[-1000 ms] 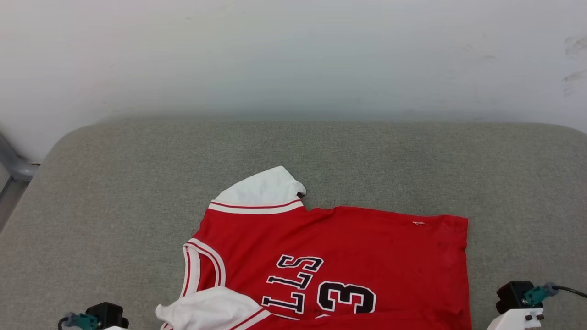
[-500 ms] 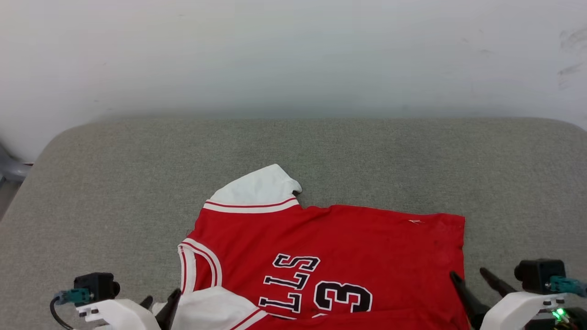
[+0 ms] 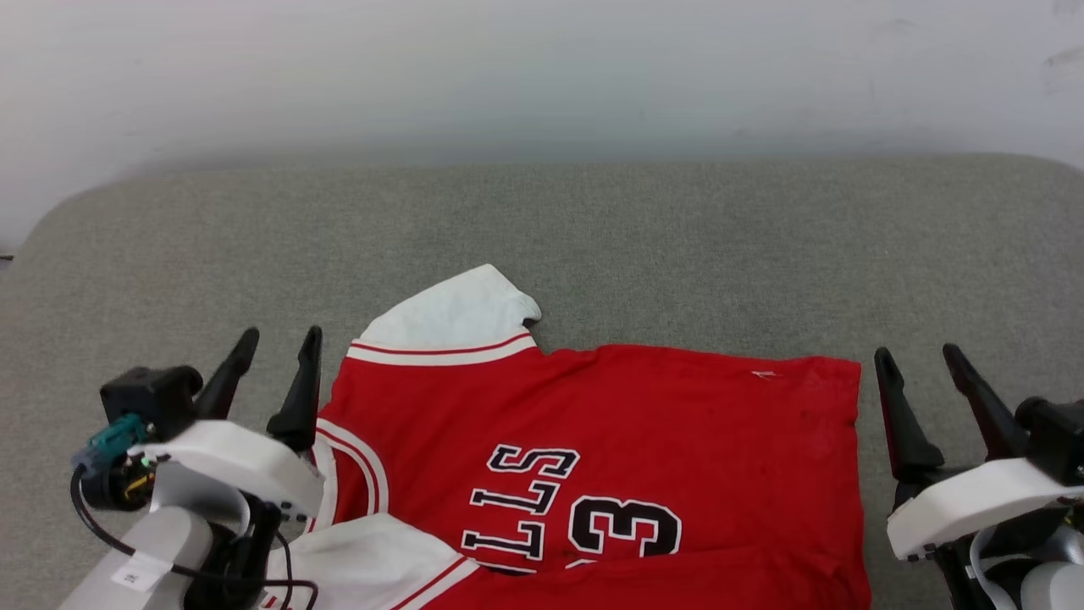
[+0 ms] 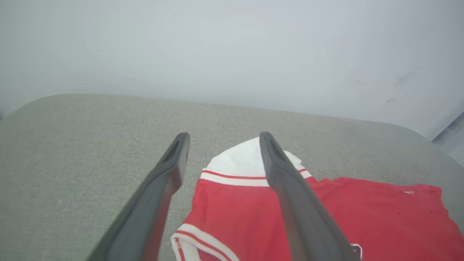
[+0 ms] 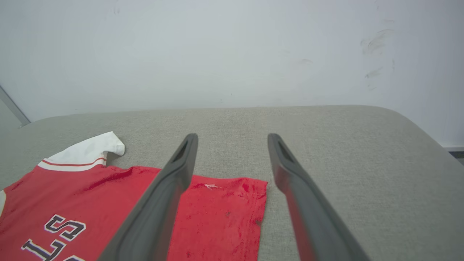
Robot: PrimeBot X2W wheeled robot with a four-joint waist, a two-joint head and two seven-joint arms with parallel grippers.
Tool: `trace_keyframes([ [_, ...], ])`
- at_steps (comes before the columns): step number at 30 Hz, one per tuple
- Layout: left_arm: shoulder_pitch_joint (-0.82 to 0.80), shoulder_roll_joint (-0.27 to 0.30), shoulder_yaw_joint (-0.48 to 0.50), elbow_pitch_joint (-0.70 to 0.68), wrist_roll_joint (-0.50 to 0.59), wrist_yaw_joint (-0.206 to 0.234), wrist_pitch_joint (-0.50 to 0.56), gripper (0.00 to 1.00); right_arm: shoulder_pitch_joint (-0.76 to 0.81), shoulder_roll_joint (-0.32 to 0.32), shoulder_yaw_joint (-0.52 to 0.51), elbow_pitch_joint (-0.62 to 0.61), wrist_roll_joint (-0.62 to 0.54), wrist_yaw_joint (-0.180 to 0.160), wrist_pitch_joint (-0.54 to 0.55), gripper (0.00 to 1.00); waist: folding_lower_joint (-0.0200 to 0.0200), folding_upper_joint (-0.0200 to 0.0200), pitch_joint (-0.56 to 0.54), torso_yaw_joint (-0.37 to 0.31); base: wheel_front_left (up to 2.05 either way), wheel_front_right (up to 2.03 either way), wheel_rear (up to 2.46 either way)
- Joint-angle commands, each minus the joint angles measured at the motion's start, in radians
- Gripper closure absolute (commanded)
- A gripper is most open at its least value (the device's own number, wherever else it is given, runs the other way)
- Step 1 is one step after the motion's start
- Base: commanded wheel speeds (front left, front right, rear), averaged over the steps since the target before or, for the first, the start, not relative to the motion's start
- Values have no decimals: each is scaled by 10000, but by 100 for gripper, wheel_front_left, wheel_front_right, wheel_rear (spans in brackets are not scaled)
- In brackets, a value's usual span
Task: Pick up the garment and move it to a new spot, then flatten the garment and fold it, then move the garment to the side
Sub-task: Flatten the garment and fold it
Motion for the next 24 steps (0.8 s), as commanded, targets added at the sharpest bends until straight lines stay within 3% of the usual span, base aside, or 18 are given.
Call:
trace_keyframes([
  [1, -421, -69, 57, 75, 204, -41, -113, 0, -274, 85, -40, -165, -81, -4, -46, 0, 0, 0, 639, -212, 0, 0, 0],
  [6, -1804, -197, 62, 584, 405, -508, -20, 0, -948, 283, -64, -672, -276, -4, -11, 0, 0, 0, 1614, -534, 0, 0, 0],
  [12, -3660, 10, -156, 1487, 246, -1436, 1182, 0, -1594, 415, 141, -735, -403, -4, -89, 0, 0, 0, 2473, -1123, 0, 0, 0],
  [18, -5258, 279, -543, 2657, -567, -2393, 3900, 0, -1805, 474, 189, -474, -306, -4, -290, 0, 0, 0, 2998, -1636, 0, 0, 0],
  [24, -6243, 584, -917, 3679, -1469, -2728, 6895, 0, -1847, 484, 292, -4, 63, -4, -540, 0, 0, 0, 3287, -2150, 0, 0, 0],
])
